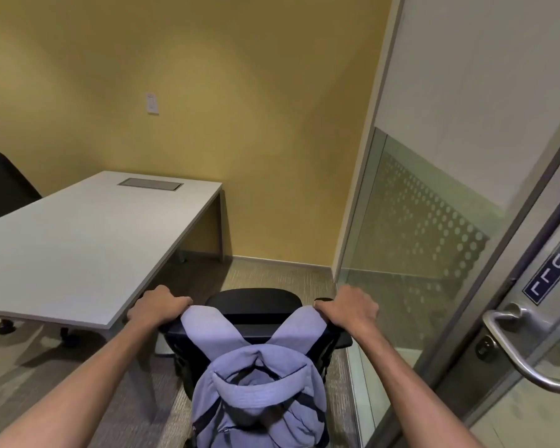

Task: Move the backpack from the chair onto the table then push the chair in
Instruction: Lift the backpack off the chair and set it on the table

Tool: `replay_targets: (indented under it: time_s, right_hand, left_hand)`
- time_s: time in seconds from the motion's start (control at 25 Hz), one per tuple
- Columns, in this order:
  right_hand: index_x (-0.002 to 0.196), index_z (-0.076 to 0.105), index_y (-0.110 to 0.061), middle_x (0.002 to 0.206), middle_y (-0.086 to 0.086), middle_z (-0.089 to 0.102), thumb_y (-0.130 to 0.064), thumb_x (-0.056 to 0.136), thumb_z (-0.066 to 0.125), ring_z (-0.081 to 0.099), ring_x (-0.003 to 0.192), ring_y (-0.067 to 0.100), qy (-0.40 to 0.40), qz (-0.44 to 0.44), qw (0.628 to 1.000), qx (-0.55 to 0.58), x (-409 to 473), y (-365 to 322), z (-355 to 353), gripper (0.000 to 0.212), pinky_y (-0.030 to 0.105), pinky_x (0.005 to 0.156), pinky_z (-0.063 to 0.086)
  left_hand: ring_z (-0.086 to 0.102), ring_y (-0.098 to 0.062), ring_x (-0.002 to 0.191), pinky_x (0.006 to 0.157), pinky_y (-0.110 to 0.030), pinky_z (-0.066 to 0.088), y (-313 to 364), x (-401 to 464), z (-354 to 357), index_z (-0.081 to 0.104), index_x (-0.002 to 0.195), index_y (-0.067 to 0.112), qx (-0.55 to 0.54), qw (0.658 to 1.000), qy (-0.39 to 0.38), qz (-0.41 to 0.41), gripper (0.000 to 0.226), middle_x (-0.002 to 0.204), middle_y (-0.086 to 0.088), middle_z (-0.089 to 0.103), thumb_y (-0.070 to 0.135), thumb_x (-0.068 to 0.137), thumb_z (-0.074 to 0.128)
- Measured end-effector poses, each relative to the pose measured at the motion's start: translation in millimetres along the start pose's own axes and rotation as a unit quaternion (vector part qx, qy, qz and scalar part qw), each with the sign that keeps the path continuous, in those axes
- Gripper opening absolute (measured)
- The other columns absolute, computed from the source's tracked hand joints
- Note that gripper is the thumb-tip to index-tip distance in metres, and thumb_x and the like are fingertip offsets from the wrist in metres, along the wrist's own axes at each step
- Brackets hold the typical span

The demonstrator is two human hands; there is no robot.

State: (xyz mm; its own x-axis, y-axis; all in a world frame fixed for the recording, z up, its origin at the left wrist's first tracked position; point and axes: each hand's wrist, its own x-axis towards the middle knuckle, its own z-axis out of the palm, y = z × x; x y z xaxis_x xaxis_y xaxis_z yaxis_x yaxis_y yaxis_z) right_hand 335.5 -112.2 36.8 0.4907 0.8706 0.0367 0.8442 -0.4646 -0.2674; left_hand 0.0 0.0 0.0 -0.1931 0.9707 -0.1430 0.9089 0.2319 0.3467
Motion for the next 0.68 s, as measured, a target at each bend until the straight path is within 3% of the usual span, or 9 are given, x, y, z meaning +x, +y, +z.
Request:
replay_targets:
  time_s: [0.12, 0.24, 0.4, 0.56, 0.68]
  right_hand:
    - [0.065, 0.046, -0.02, 0.061, -0.006, 0.049, -0.055, 0.075, 0.066, 0.053, 0.066, 0.021, -0.034, 0.017, 0.999, 0.03, -1.5, -1.4, -4.0, 0.041, 0.024, 0.046, 0.024]
    - [0.063, 0.058, -0.018, 0.063, -0.005, 0.069, -0.054, 0.071, 0.069, 0.065, 0.06, 0.017, -0.083, 0.037, 0.991, 0.1, 0.6, 3.1, -3.4, 0.038, 0.024, 0.056, 0.044]
    - [0.06, 0.069, -0.017, 0.053, -0.009, 0.07, -0.055, 0.07, 0.071, 0.064, 0.048, 0.005, -0.116, 0.044, 0.983, 0.133, 5.7, 9.0, -2.0, 0.04, 0.027, 0.071, 0.055]
    - [0.06, 0.072, -0.015, 0.055, -0.008, 0.072, -0.052, 0.07, 0.071, 0.067, 0.053, 0.007, -0.135, 0.044, 0.977, 0.157, 10.5, 12.3, 0.7, 0.038, 0.031, 0.077, 0.057]
    - [0.052, 0.07, -0.014, 0.051, -0.007, 0.07, -0.051, 0.072, 0.071, 0.068, 0.059, 0.01, -0.116, 0.045, 0.979, 0.163, 13.3, 14.7, 6.6, 0.042, 0.028, 0.075, 0.054]
  left_hand:
    - [0.065, -0.033, 0.09, 0.083, -0.04, 0.054, 3.8, 9.9, 1.3, 0.066, 0.099, 0.002, -0.084, 0.994, -0.072, -0.021, 0.039, 0.103, -0.02, 0.067, 0.037, 0.083, 0.062]
    - [0.065, -0.034, 0.089, 0.076, -0.037, 0.053, 7.6, 11.4, -0.1, 0.067, 0.102, -0.001, -0.091, 0.99, -0.101, -0.039, 0.039, 0.104, -0.022, 0.067, 0.031, 0.081, 0.065]
    - [0.064, -0.033, 0.087, 0.069, -0.035, 0.05, 7.3, 18.2, 1.6, 0.065, 0.1, -0.001, -0.111, 0.988, -0.096, -0.05, 0.039, 0.108, -0.023, 0.067, 0.031, 0.079, 0.07]
    - [0.064, -0.037, 0.101, 0.098, -0.049, 0.049, 9.6, 22.4, 4.6, 0.066, 0.101, 0.003, -0.077, 0.993, -0.085, -0.041, 0.049, 0.107, -0.02, 0.067, 0.045, 0.076, 0.069]
    - [0.064, -0.037, 0.097, 0.095, -0.049, 0.051, 10.3, 23.1, 8.8, 0.066, 0.097, 0.0, -0.072, 0.995, -0.057, -0.032, 0.036, 0.102, -0.022, 0.067, 0.032, 0.08, 0.062]
